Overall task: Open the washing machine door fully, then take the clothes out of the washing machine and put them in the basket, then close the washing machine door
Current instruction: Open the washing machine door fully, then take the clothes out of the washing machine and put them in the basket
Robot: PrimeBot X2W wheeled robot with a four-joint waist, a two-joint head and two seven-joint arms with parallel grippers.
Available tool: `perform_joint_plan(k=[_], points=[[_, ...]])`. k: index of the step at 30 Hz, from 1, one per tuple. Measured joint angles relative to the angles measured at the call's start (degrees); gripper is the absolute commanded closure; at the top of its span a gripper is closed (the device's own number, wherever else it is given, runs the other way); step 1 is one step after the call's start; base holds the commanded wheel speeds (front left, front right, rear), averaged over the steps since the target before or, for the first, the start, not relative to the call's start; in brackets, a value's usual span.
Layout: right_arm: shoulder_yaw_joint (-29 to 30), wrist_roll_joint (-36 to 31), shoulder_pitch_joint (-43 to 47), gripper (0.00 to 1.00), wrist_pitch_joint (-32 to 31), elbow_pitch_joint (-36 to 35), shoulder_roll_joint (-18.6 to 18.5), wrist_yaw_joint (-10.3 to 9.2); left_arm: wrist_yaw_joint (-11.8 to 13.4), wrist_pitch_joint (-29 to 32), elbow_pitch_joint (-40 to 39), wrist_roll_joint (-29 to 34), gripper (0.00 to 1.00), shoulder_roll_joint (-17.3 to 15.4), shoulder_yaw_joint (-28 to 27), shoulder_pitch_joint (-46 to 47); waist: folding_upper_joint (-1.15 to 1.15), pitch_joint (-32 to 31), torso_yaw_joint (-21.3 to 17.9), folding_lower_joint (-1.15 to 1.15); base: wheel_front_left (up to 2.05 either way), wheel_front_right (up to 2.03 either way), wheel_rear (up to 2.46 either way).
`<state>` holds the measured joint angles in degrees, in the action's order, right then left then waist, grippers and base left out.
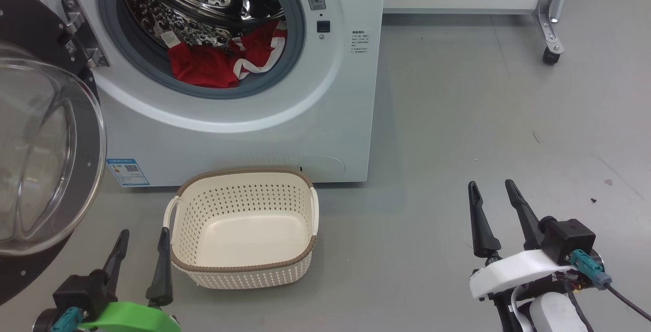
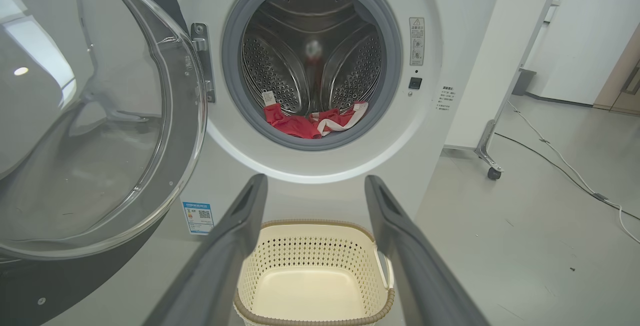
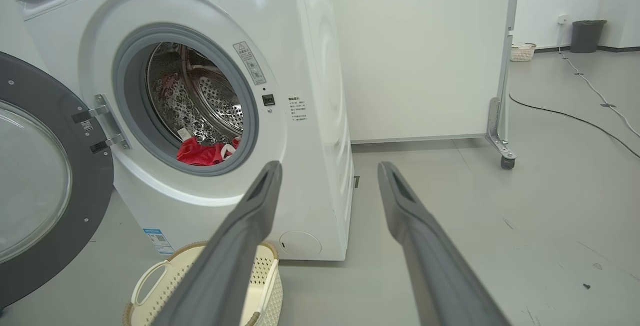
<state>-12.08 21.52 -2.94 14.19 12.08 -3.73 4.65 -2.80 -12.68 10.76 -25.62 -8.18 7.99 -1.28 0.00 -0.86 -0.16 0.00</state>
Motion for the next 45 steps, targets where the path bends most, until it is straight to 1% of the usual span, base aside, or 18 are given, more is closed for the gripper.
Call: perform_joint_plan(k=[9, 19, 23, 26, 45], points=[[0.0, -0.2, 0.0, 0.0, 0.0, 0.0, 0.1, 0.32, 0.0, 0.0, -0.1, 0.0, 0.0, 0.0, 0.1, 0.0, 0.0, 0.1, 0.1, 0.0, 0.0, 0.0, 0.0], [0.0, -1.5, 1.0, 0.0, 0.0, 0.7, 0.0, 0.24, -0.1, 0.0, -0.4, -1.0, 0.0, 0.1, 0.2, -0.2, 0.0, 0.4, 0.3, 0.0, 0.0, 0.0, 0.0], [0.0, -1.5, 1.1, 0.0, 0.0, 0.8, 0.0, 0.24, -1.1, 0.0, -0.7, -2.0, 0.0, 0.3, 0.5, -0.2, 0.0, 0.5, 0.4, 0.0, 0.03, -0.06, 0.03], [0.0, -1.5, 1.1, 0.0, 0.0, 0.8, 0.0, 0.24, -1.3, 0.0, -1.3, -2.4, 0.0, 0.5, 0.5, -0.2, 0.0, 0.6, 0.4, 0.0, 0.14, -0.19, 0.05], [0.0, -1.6, 1.1, 0.0, 0.0, 0.8, 0.1, 0.24, -1.3, 0.1, -2.1, -3.2, 0.0, 0.5, 0.1, -0.2, 0.0, 1.3, 0.7, 0.0, 0.5, -0.55, 0.05]])
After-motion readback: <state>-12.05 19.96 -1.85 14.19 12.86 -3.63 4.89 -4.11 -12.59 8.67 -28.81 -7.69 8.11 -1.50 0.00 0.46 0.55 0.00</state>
